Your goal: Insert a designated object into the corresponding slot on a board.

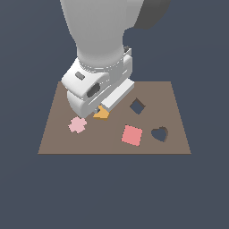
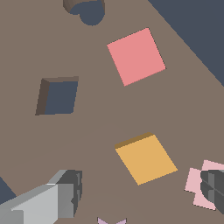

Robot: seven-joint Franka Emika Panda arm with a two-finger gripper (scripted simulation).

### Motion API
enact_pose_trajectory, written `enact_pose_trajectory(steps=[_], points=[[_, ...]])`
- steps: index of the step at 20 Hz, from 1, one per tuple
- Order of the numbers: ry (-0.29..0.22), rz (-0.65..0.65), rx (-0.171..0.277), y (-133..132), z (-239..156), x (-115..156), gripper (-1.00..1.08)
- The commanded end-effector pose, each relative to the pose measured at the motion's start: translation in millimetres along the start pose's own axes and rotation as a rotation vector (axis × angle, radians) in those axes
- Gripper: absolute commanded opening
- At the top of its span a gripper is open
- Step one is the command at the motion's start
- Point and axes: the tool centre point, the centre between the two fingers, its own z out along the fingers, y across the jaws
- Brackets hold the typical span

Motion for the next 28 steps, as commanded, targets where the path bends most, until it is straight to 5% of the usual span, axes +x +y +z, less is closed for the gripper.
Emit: enact_pose_trajectory(steps=[1, 15, 28], points=[[-0.002, -0.097, 0.001, 3, 8, -2, 1.0], [-0.013, -0.475, 0.006, 15, 41, -7, 1.0], [-0.016, -0.577, 0.007, 19, 50, -8, 1.0]])
